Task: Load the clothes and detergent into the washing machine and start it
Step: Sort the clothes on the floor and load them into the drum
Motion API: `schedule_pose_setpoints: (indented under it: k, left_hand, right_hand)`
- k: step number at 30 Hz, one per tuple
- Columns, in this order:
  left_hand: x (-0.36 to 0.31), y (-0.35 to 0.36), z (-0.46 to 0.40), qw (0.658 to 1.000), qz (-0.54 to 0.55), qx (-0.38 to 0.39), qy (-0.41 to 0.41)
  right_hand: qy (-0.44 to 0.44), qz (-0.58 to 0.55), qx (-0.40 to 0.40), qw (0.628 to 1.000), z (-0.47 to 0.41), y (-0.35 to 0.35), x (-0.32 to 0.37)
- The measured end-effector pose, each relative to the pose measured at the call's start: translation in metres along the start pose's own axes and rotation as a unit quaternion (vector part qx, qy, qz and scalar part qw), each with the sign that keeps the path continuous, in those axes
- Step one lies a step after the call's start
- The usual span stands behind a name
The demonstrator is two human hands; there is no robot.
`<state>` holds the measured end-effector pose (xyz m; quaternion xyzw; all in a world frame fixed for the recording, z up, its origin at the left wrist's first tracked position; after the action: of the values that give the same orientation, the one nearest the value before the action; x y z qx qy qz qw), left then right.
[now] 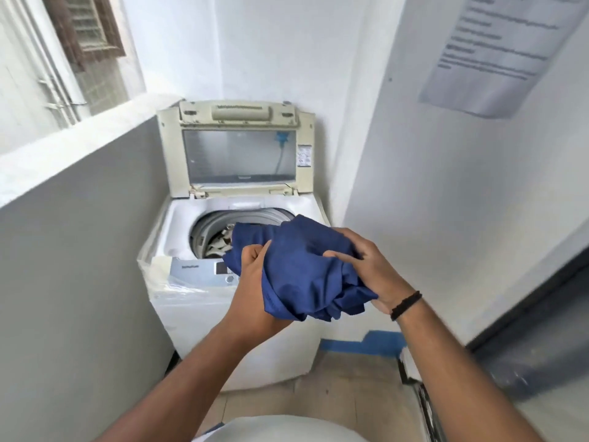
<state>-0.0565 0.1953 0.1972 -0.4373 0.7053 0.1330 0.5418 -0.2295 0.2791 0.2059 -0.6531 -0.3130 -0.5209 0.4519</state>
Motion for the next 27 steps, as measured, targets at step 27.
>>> schedule_pose_setpoints:
  k: [27]
  left_hand:
    - [0.273,-0.077,-0.276,0.962,-0.066,0.041,-0.26]
  right_hand:
    - [0.032,0.047,0.007,0.998,-0.323,0.078,-0.151]
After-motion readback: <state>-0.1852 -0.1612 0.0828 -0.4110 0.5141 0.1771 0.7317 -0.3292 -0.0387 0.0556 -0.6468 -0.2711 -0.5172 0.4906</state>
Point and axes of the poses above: each hand's wrist, its own z-axis away from the middle knuckle, its own y-axis out of the palm, x = y × z, the point moved 5 cm from there along -z, towards the middle knuckle, and after that the axes turned 7 degrees about z, right-handed, at the moved point
